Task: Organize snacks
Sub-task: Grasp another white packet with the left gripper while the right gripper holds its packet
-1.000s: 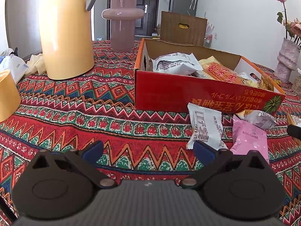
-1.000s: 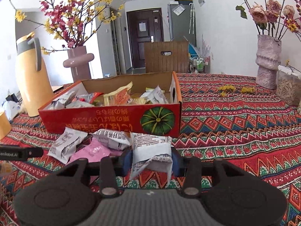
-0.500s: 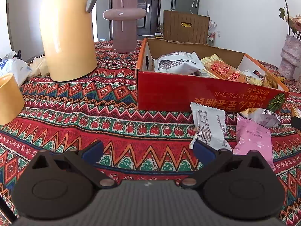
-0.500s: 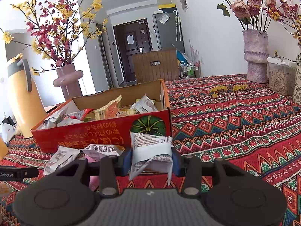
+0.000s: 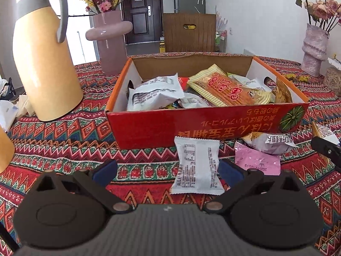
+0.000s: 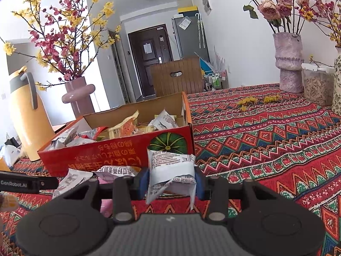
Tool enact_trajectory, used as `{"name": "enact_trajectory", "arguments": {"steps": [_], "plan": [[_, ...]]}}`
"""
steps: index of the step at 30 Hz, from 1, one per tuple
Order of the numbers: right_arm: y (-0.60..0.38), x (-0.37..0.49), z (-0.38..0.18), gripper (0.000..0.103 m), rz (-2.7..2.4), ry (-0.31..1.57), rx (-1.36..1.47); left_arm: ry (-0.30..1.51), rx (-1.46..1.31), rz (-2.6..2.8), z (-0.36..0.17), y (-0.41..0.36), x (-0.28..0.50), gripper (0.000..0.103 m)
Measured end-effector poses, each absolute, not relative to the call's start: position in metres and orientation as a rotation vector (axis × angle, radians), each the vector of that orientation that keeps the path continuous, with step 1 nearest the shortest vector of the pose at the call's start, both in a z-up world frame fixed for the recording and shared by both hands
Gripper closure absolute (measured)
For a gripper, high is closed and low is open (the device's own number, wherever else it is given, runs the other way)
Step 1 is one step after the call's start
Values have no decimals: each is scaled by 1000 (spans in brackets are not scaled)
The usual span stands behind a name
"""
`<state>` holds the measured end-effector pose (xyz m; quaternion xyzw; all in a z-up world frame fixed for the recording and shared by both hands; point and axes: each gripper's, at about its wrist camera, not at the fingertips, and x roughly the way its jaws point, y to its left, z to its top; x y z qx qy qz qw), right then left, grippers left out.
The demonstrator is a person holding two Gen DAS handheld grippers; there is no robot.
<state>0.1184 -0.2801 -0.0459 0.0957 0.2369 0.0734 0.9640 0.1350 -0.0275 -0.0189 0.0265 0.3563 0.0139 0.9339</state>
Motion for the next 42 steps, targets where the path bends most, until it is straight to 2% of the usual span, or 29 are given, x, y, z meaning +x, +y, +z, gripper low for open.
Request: {"name": "enact_trajectory", "arguments": {"steps": [11,15,19,22,28,33,42], "plan": [[-281,117,-46,60,159,477,196,803,40,17,-41,-36,159,10],[-280,117,-47,60,161,480,194,813,27,-10,-47,-36,160,23],[-279,118,-47,60,161,482,193,810,21,-20,-49,-36,160,27],[-279,118,-47,60,160,483,192,799,21,-31,-48,-37,159,41],[-279,118,-48,60,159,485,188,785,24,-56,-47,-40,156,54],[-278,118,-48,60,158,483,182,776,16,-63,-44,-40,154,58],[-276,115,-46,60,159,463,170,721,10,-71,-28,-37,139,58]]}}
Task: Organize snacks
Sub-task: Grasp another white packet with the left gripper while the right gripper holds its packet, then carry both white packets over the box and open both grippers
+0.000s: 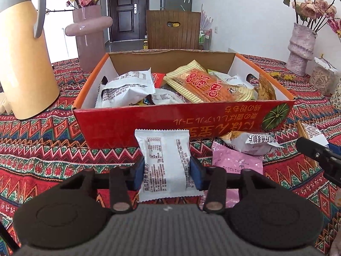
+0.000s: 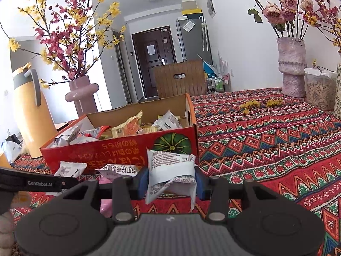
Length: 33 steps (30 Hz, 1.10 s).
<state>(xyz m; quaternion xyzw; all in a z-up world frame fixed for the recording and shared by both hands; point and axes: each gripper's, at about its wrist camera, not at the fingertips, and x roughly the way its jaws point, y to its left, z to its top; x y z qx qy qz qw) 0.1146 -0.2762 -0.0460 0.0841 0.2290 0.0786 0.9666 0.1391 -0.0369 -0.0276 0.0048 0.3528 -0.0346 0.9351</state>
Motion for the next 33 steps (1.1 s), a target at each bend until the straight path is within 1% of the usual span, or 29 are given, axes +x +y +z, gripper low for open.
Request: {"name": "enact_trajectory", "arguments": {"steps": [6,17,26,33], "plan": [[-273,110,-36,60,171,444,149,659,10,-95,-8,-38,126,58],[-258,117,1,60,213,353,95,555,13,-119,28,-45,121,58],[-245,147,28,60,224,293,68,466,-18,-95,61,-47,136,58],[-234,185,34,60,215,286,69,430,-47,-57,71,-45,160,58]]}}
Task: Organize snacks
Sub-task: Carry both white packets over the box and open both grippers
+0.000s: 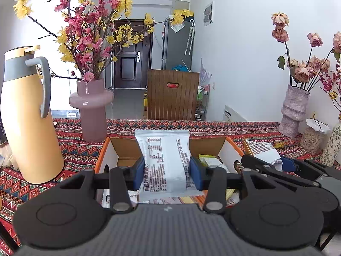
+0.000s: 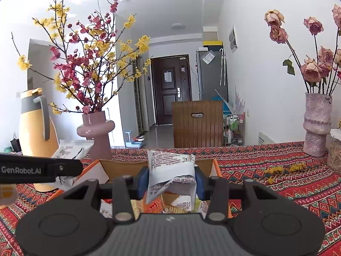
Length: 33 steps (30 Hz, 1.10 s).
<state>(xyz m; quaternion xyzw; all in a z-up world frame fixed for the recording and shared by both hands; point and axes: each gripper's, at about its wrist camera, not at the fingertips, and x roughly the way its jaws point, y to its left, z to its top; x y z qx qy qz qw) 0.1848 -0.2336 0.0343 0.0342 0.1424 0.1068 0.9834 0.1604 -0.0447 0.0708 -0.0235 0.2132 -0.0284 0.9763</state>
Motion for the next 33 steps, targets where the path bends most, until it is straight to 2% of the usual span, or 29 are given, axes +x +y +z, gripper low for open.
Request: {"name": "enact_trajectory", "arguments": {"steps": [11,21,25,27,28,29,30,31,32,33], "plan": [[-224,227,10,60,187,292,93,436,-83,11,40,-37,209,58],[-222,233,-1,60,173,330,88,462,-66,29,23,-32,218,58],[-222,233,-1,56,169,334,88,451,-73,18,22,-31,216,58],[-223,232,0,52,168,337,89,450,-81,16,21,-31,216,51],[-224,232,0,50,163,337,91,447,-84,17,21,-30,215,44],[-225,231,0,44,163,335,96,441,-86,20,21,-29,215,39],[-226,230,1,39,166,333,101,435,-88,26,22,-28,214,27],[-227,228,2,25,164,326,106,425,-91,32,23,-28,212,19],[-228,226,3,16,158,317,112,415,-94,38,23,-27,210,15],[-229,225,3,4,154,305,116,408,-98,47,25,-27,209,5]]}}
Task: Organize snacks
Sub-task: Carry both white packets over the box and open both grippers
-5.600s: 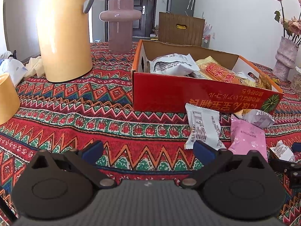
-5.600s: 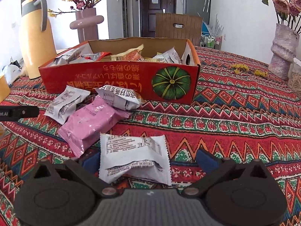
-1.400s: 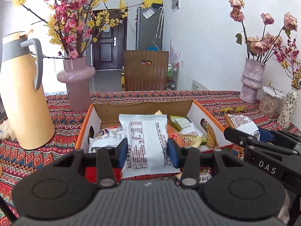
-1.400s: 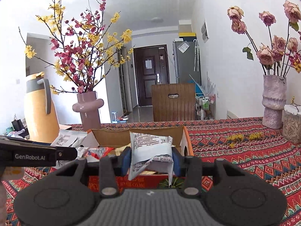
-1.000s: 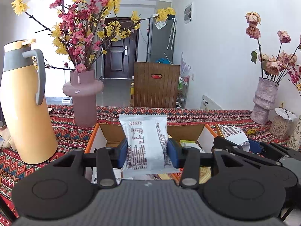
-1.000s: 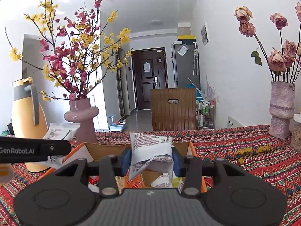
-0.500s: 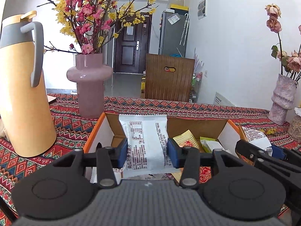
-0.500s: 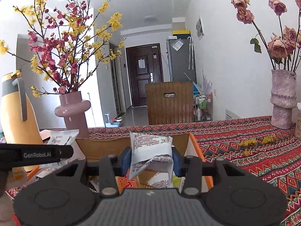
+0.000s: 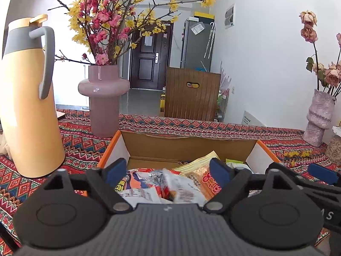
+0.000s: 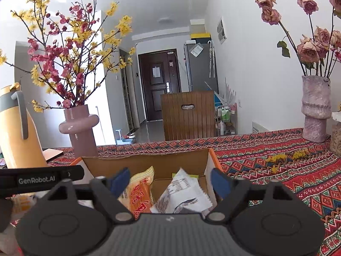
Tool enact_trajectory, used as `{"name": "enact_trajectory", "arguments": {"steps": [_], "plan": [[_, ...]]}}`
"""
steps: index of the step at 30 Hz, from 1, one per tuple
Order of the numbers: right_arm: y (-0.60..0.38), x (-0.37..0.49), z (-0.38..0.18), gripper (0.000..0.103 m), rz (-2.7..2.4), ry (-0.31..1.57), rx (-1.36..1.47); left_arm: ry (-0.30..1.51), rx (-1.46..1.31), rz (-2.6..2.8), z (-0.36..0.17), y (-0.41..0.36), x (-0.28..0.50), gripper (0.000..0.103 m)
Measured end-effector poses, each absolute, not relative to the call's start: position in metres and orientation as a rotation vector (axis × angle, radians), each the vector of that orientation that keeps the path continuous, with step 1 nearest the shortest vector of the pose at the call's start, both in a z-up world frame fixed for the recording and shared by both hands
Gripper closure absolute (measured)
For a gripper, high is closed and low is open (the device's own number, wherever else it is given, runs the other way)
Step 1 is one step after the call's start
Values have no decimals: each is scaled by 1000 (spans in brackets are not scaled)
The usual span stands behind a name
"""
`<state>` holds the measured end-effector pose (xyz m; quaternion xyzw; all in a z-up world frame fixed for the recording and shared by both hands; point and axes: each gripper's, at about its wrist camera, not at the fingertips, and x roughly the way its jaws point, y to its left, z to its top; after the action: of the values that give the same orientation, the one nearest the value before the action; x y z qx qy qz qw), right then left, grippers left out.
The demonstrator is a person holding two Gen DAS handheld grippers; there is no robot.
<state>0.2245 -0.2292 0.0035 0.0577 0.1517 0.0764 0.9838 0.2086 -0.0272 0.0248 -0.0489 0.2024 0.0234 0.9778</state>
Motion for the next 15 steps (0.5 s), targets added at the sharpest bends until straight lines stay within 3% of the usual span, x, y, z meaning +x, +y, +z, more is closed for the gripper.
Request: {"name": "enact_trajectory", "arguments": {"steps": [1,15], "plan": [[-230,222,5,0,148,293,120,399,-105,60,25,-27,207,0],[-235,217,13,0,127,312,136,405,-123,81,35,-25,199,0]]}}
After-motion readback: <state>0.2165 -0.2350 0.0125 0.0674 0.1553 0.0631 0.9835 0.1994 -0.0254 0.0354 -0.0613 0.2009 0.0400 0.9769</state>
